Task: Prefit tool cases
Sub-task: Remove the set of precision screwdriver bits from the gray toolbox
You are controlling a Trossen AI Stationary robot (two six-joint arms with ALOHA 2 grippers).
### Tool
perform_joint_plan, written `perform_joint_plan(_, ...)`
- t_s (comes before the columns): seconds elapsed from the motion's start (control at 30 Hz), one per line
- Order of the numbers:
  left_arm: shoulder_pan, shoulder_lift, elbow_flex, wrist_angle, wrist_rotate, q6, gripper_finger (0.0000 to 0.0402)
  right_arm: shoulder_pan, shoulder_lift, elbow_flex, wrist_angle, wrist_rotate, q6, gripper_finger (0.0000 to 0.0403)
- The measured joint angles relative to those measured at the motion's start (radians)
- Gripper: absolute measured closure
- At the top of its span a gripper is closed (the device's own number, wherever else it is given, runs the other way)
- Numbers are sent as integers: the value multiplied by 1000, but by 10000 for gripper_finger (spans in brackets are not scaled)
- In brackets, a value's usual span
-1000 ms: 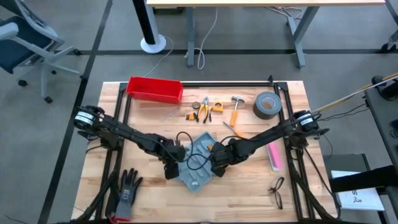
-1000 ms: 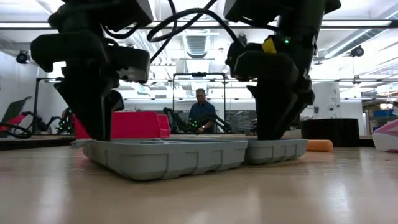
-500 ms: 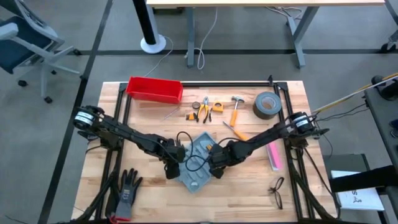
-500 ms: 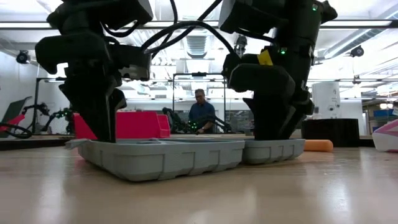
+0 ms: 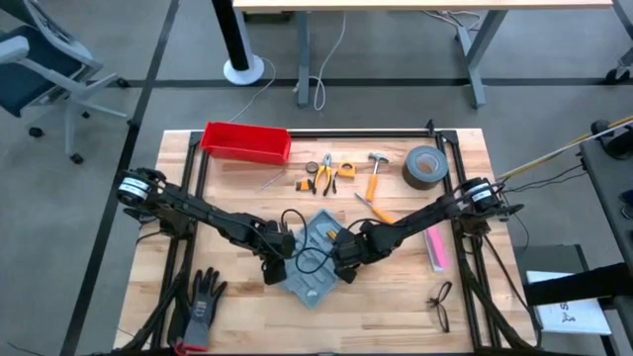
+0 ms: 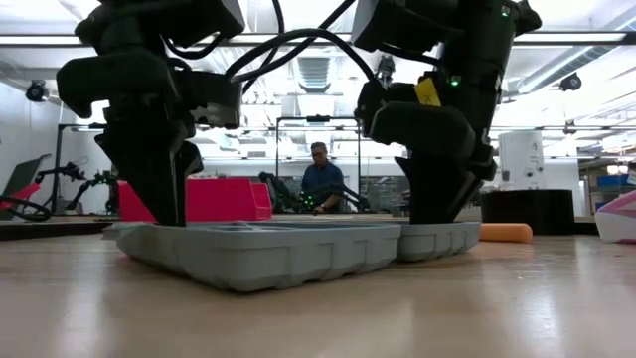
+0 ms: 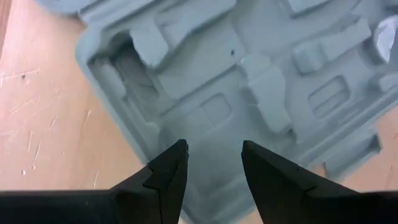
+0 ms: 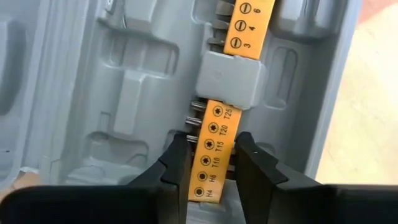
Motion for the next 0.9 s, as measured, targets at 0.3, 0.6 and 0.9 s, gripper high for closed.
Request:
perform_joint_plan(0.3, -1, 0, 0, 1, 1, 0, 244, 1, -45, 24, -22, -2, -8, 325)
perform_joint_plan(0.6, -15, 0, 0, 3, 2, 0, 244, 5, -48, 110, -82, 32, -46, 324)
perform_joint_plan(0.9, -31, 0, 0, 4, 13, -3, 244, 11, -50, 129, -90, 50, -47, 323)
